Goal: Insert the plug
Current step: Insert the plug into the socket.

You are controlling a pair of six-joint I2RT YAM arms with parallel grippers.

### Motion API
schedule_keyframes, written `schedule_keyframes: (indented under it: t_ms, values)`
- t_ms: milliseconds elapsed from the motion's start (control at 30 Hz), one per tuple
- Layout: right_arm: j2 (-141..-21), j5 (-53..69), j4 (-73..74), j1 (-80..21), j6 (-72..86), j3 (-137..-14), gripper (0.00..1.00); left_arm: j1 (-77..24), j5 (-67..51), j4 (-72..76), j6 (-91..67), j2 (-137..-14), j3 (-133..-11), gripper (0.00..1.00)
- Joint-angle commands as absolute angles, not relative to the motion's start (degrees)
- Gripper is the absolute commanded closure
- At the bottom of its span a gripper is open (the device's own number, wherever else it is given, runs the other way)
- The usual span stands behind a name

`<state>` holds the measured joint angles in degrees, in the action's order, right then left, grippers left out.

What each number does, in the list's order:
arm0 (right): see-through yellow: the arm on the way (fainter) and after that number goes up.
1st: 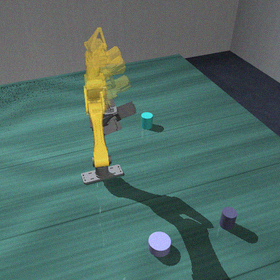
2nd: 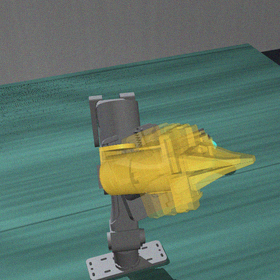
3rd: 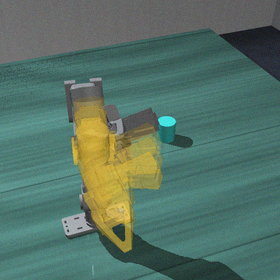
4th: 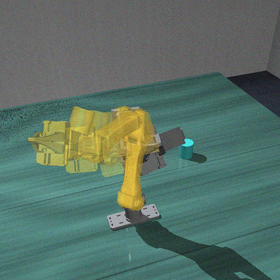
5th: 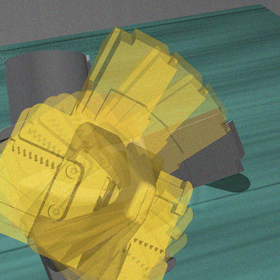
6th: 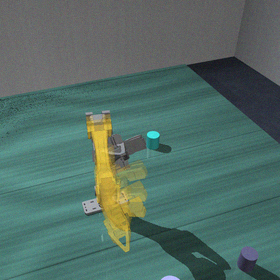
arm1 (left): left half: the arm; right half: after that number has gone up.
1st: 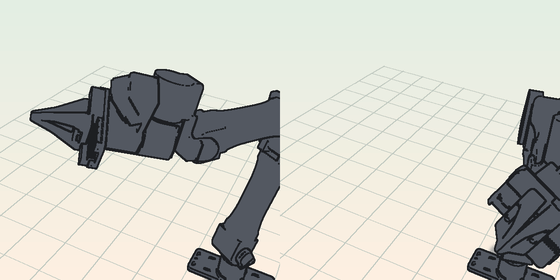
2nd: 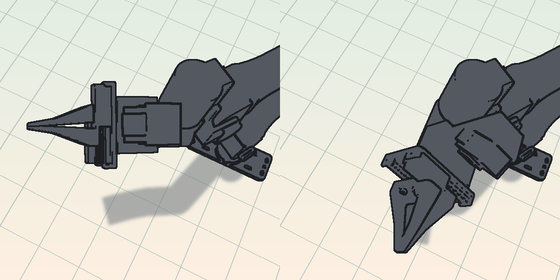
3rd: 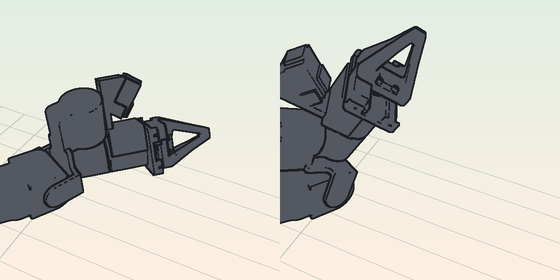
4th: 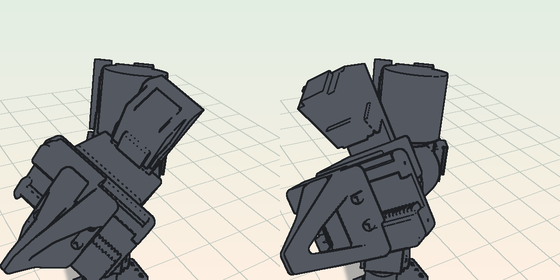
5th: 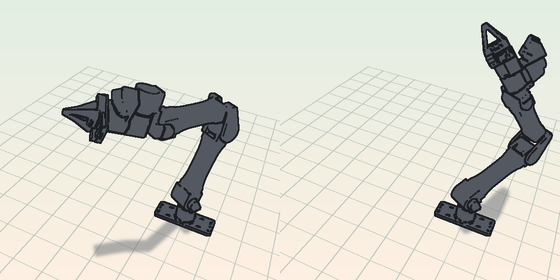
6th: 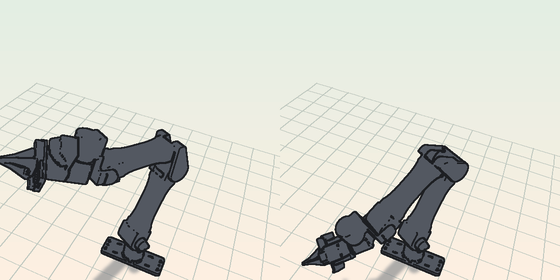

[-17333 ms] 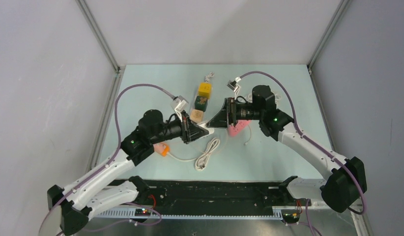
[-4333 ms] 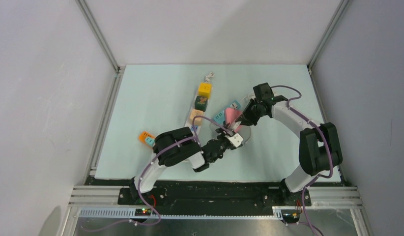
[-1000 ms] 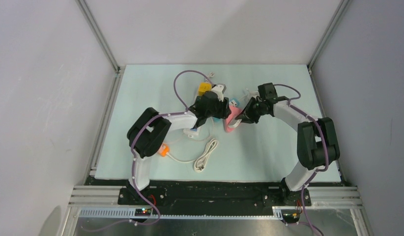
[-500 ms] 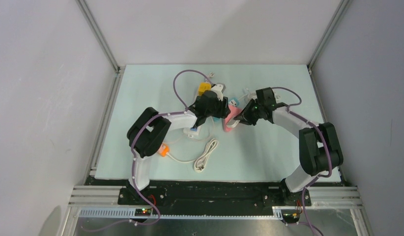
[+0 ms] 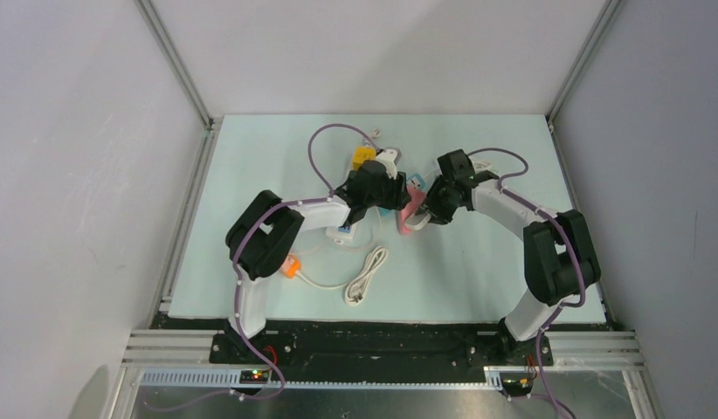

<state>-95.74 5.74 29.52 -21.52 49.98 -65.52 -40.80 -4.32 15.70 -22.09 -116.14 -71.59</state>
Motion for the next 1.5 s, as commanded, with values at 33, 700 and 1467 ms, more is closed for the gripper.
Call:
schedule_keyframes:
  t_ms: [33, 700, 1467]
  values:
    - [-97.24, 5.00, 31.56, -22.06, 48.88, -65.09, 0.52, -40.94, -6.28, 10.99, -23.10, -118.81, -72.10, 0.45]
    - [-92.08, 7.81, 28.52, -24.65, 59.66, -66.10, 0.41, -40.22, -7.38, 10.98, -23.05, -119.88, -73.25, 0.45]
    - [-99.71, 11.26, 34.70, -23.02, 63.27, -68.22, 1.00, -39.92, -8.14, 10.98, -21.94, -119.66, -72.97, 0.47]
